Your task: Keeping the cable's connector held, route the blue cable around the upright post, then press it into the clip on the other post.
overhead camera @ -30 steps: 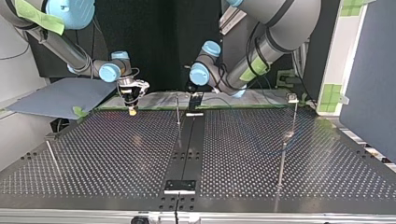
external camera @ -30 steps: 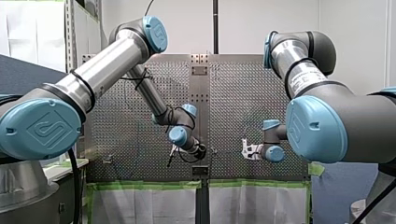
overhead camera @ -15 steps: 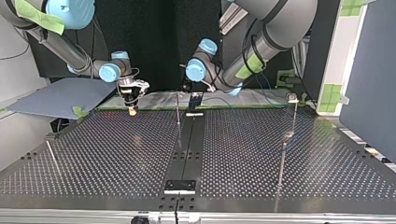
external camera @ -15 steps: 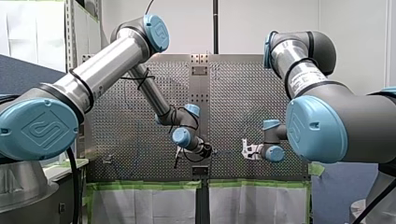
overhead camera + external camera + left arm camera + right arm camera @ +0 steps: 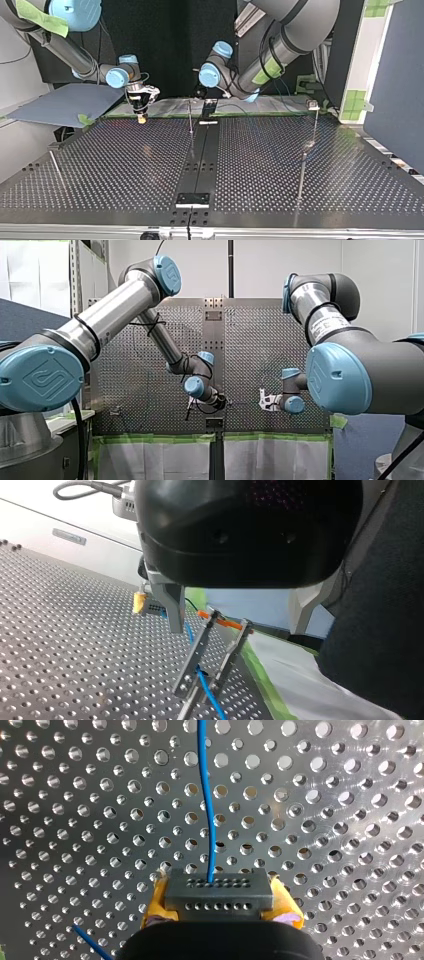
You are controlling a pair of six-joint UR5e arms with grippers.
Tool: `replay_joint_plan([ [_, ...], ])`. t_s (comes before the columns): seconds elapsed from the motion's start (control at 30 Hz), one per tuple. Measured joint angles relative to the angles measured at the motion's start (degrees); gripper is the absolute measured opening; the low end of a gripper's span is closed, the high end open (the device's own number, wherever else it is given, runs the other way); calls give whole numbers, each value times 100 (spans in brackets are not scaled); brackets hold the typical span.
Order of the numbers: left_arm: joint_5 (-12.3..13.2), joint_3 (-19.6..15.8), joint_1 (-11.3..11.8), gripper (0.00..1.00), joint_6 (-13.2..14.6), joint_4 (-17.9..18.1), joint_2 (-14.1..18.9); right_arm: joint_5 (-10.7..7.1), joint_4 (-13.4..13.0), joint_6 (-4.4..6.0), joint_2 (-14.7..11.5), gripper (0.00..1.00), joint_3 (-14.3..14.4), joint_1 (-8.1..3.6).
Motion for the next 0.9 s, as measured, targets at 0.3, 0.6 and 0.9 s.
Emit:
replay_joint_plan([
  [0.3, -325, -367, -17, 100, 225, 3, 368, -7, 4, 7, 0, 0, 0, -5],
  [0.6, -585, -915, -61, 100, -271, 534, 916, -9, 4, 8, 0, 0, 0, -11],
  [0.9, -863, -1419, -113, 100, -774, 1037, 1420, -19, -10, 14, 0, 0, 1, -12],
])
